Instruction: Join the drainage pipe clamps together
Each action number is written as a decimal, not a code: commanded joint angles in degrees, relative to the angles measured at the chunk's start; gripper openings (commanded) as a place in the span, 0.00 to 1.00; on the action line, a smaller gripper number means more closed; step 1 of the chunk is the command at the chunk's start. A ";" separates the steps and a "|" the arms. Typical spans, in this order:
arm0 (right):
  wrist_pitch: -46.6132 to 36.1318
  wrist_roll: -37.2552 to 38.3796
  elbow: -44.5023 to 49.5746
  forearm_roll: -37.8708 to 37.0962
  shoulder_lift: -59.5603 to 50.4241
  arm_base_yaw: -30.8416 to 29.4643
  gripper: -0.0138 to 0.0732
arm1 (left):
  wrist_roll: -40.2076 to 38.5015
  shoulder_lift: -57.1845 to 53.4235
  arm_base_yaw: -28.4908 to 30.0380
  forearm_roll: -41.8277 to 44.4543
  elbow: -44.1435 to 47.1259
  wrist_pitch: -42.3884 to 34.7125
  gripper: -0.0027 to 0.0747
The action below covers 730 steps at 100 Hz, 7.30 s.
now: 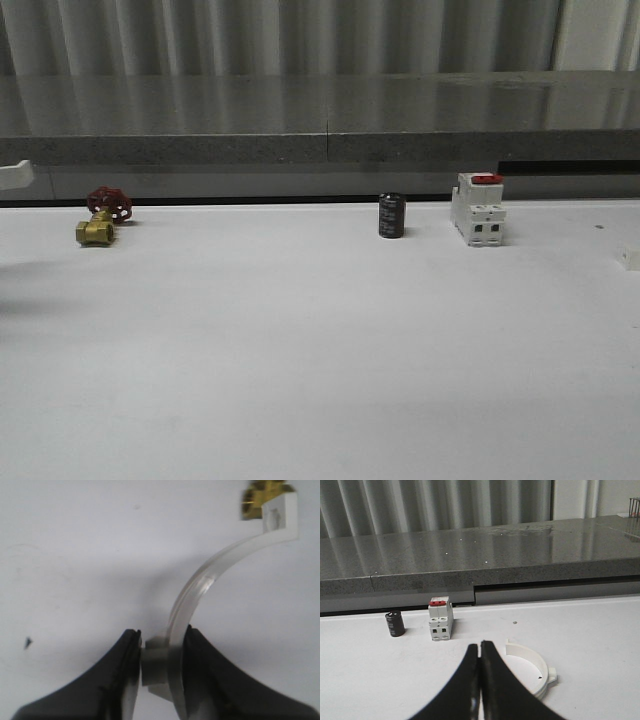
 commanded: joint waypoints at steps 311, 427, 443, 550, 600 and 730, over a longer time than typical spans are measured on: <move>-4.81 -0.51 -1.19 0.00 -1.06 -0.44 0.08 | -23.42 -60.90 -14.32 16.55 40.46 -16.06 0.77; 10.04 -0.52 -18.40 4.63 19.18 -0.44 0.08 | -23.42 -74.86 -14.32 16.27 45.44 -15.60 0.01; 22.97 -0.52 -29.83 4.63 33.87 -0.44 0.08 | -23.42 -74.86 -14.32 16.27 45.44 -15.60 0.01; 41.30 -0.22 -57.84 6.15 67.06 -3.05 0.72 | -23.42 -74.86 -14.32 16.27 45.44 -15.60 0.01; 45.23 -15.07 -76.27 6.03 90.94 -14.91 0.72 | -23.42 -74.86 -14.32 16.27 45.44 -15.60 0.01; 41.67 -18.56 -76.27 6.39 110.16 -15.43 0.52 | -23.42 -74.86 -14.32 16.27 45.44 -15.60 0.01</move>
